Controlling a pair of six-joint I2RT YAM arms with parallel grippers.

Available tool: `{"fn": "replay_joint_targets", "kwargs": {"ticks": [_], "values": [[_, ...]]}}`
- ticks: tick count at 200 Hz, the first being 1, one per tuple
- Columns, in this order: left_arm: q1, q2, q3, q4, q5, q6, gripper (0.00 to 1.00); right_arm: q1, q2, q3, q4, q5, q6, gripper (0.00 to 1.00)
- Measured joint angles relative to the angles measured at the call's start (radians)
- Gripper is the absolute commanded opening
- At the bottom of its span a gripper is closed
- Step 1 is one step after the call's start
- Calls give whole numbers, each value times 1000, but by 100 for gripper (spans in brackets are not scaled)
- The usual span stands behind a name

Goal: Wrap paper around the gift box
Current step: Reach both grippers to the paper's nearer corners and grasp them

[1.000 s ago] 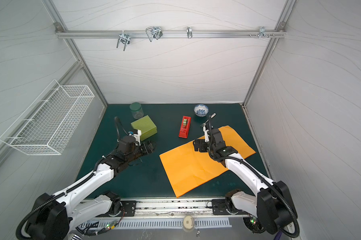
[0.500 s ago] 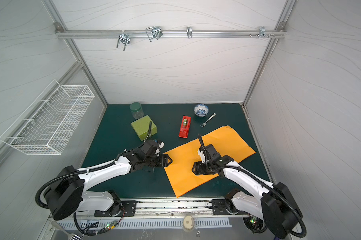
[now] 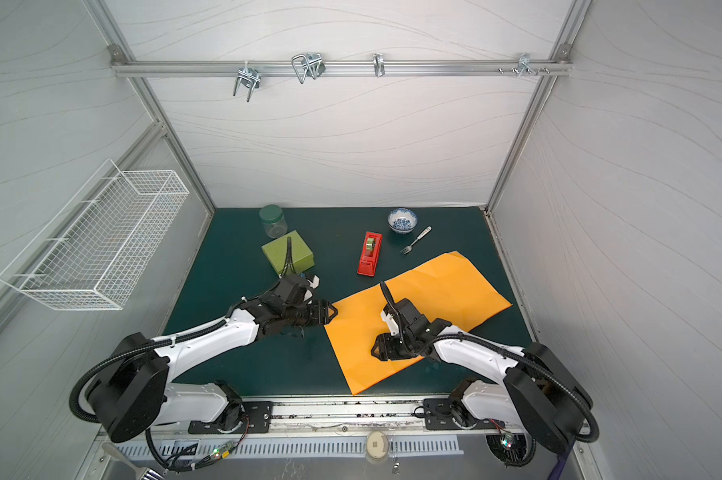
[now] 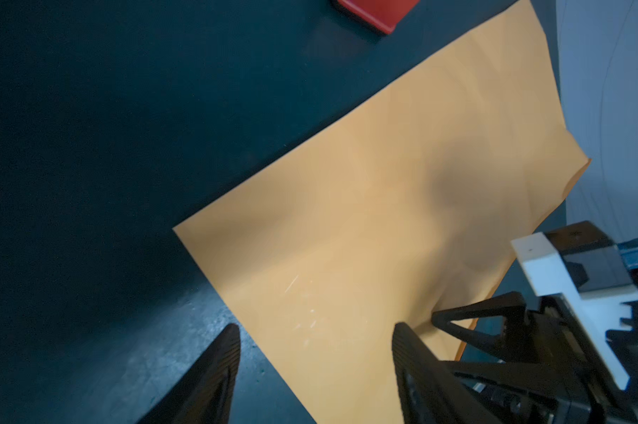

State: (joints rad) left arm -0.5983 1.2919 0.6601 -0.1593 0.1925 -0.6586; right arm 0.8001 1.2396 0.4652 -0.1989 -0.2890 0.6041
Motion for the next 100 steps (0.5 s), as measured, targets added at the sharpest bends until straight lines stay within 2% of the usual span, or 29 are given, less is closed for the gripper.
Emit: {"fn": "replay_joint_targets", "kwargs": {"ticks": [35, 64, 100], "values": [[76, -85, -58, -13, -6, -2, 66, 85, 158, 77, 150, 11, 60, 50], [111, -117, -93, -25, -16, -11, 66, 116, 293, 173, 234, 1, 80, 49], [109, -83, -97, -23, 12, -26, 67, 102, 269, 204, 224, -4, 42, 52]]}}
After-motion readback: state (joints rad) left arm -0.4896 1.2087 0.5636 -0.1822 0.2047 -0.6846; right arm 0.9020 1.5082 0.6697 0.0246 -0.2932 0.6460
